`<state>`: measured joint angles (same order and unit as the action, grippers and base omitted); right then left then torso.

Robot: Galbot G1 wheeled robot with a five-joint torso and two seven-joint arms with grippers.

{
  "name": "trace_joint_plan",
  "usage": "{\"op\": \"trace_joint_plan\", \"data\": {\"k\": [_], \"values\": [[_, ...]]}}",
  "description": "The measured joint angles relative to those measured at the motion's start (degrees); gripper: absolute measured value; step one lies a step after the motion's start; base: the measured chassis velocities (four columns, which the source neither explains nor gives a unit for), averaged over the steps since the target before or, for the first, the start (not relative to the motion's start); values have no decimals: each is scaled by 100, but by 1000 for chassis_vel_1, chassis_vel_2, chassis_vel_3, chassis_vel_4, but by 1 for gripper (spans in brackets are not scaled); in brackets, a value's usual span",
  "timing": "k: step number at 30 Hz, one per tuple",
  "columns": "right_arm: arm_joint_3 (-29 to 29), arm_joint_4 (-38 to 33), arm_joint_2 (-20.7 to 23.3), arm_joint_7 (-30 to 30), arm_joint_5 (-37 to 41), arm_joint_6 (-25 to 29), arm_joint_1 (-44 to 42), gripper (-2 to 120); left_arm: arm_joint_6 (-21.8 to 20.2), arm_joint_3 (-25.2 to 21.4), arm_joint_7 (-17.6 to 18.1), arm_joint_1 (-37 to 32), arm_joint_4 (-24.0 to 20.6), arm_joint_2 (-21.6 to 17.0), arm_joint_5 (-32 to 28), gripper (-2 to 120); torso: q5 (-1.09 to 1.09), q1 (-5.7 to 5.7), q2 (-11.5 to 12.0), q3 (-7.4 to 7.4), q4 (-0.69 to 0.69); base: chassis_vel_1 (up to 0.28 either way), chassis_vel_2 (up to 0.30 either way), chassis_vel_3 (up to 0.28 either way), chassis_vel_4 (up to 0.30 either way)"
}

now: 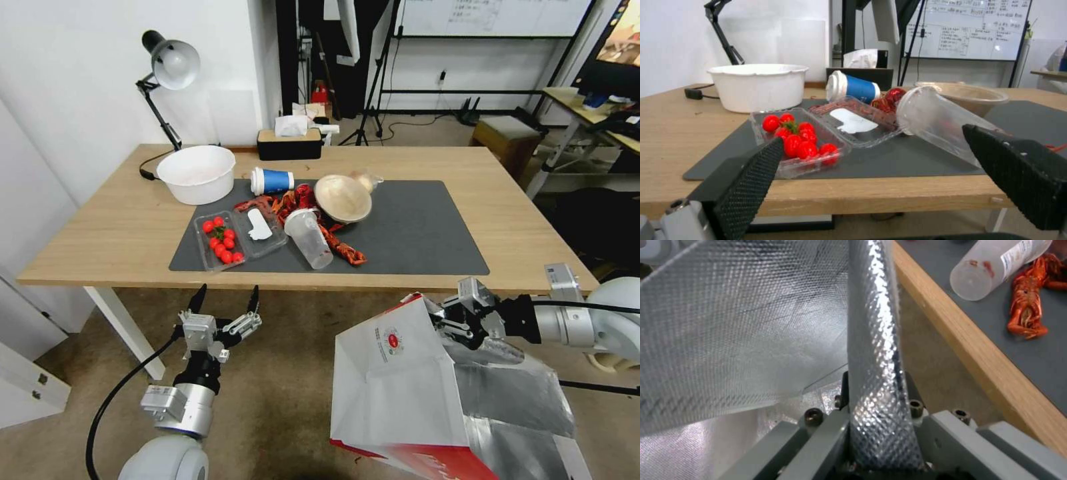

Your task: Pick up the food delivery bag from the floor and place it on the table.

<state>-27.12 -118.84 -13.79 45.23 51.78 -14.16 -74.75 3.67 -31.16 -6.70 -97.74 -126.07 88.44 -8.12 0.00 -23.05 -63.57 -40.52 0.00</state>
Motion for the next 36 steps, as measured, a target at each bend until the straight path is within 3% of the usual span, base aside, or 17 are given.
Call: {"op": "trace_joint_plan", "data": {"k": [9, 22, 36], "values": [[-183, -213, 141, -32, 446, -46, 23, 0, 24, -15, -18, -24, -27, 1, 1, 100, 0, 9, 18, 10, 0, 0, 0, 0, 0], [-749, -820, 421, -452, 1963, -233, 335, 0, 42, -3, -42, -23, 1, -2, 3, 100, -1, 14, 30, 17, 0, 0, 0, 0, 0], [-864, -846, 246, -1298, 3057, -227, 1668, 0, 55, 29, -69, -21, 50, 19, 29, 100, 0, 16, 38, 21, 0, 0, 0, 0, 0]]}}
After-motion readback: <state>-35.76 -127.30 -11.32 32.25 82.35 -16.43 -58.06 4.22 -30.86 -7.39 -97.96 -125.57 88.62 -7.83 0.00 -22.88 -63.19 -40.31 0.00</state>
